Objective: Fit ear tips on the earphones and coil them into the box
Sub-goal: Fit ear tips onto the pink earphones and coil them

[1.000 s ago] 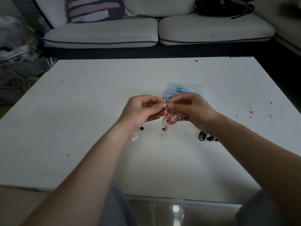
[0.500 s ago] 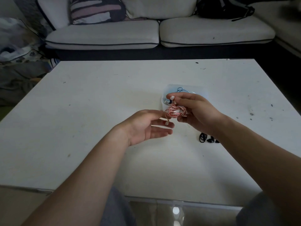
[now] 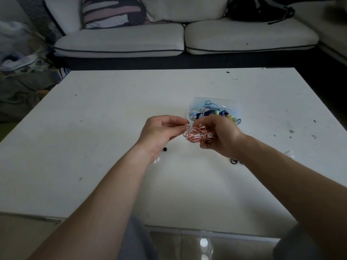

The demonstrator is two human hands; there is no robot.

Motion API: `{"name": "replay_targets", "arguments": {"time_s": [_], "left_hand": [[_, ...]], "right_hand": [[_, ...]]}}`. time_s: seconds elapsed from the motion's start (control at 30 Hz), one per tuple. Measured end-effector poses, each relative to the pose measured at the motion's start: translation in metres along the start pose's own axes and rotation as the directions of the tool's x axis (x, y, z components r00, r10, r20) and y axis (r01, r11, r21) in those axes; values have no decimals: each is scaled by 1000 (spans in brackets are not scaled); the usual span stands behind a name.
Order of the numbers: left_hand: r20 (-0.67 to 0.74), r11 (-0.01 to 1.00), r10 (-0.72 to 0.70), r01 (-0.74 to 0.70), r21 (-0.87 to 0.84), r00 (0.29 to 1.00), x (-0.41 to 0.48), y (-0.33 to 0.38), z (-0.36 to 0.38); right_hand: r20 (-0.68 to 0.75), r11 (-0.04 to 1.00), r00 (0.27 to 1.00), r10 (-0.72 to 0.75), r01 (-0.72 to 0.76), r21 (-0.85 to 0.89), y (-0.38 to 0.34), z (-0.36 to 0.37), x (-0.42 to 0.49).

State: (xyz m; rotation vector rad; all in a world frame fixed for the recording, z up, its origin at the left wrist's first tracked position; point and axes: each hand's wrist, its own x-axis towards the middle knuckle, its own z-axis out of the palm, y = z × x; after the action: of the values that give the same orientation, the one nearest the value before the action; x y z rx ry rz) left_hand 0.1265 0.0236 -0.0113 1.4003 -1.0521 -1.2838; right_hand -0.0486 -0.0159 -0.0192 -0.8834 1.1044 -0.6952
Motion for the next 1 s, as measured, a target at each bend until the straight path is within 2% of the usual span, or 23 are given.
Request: {"name": "replay_targets", "arguments": {"time_s": [0.1,0.2,0.4,0.47,0.53,0.6,0.67,0.7,0.8,1.0], "left_hand": [[-30,990,-14,18,137,999,0,-2,-1],[-38,966,5,5,259,999,-4,0,0],[-17,974,55,-50,223,998,-2,3,-2],[-13,985,25,-23,168,1000,2,4,-9],[-55,980,4,7,197,998,9,1,-28],[-154,898,16,53,436,988,22,-12,-56],[-199,719,-22,154,678,980,30,-28,-76],[-191,656,-79,195,729,978,33,-35,-81],[-133,591,-198,227,774,971,35,-46,-84],[-149,559,-175,223,799,973,36,-51,-78]], "right_hand": [[15,999,1000,-2,3,-50,4,6,0],[81,986,995,-66,77,-145,10,6,0],[137,984,986,-100,118,-133,12,8,1],[104,983,987,-119,132,-126,11,8,3],[47,984,990,-131,135,-112,11,7,6],[14,988,993,-118,119,-94,11,5,7],[7,992,996,-89,89,-85,12,3,9],[3,993,997,-77,77,-84,12,3,9],[-6,995,998,-55,54,-80,13,1,10],[23,996,999,-28,30,-84,10,1,10]]}}
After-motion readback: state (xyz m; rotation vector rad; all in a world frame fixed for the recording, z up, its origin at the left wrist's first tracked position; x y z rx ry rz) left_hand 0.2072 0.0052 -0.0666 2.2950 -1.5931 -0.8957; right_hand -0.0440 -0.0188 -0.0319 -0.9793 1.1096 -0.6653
